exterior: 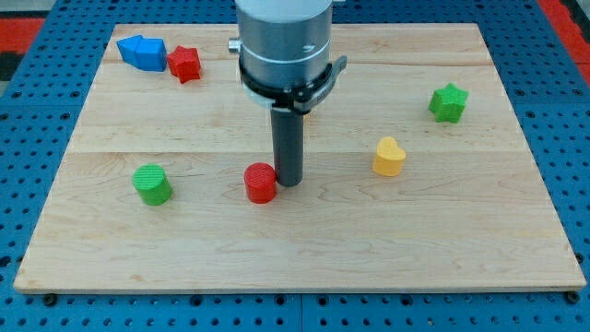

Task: Push the red circle towards the bottom side of the red star

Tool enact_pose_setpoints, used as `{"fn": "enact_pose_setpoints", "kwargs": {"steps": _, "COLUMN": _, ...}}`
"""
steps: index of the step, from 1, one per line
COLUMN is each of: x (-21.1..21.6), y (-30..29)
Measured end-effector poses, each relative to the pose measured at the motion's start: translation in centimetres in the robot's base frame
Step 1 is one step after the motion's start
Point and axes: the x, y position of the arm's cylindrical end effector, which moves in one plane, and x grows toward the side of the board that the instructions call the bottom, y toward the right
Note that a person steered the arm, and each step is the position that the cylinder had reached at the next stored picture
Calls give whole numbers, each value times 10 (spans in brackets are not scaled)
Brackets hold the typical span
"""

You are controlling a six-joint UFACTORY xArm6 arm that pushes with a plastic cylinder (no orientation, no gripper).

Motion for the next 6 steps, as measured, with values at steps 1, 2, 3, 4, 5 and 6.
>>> {"fn": "enact_pose_setpoints", "kwargs": {"steps": 1, "x": 28, "y": 6}}
{"fn": "enact_pose_setpoints", "kwargs": {"steps": 2, "x": 6, "y": -33}}
{"fn": "enact_pose_setpoints", "kwargs": {"steps": 3, "x": -8, "y": -72}}
{"fn": "enact_pose_setpoints", "kwargs": {"steps": 4, "x": -51, "y": -79}}
{"fn": "enact_pose_setpoints", "kwargs": {"steps": 5, "x": -64, "y": -124}}
{"fn": "enact_pose_setpoints", "kwargs": {"steps": 6, "x": -104, "y": -132}}
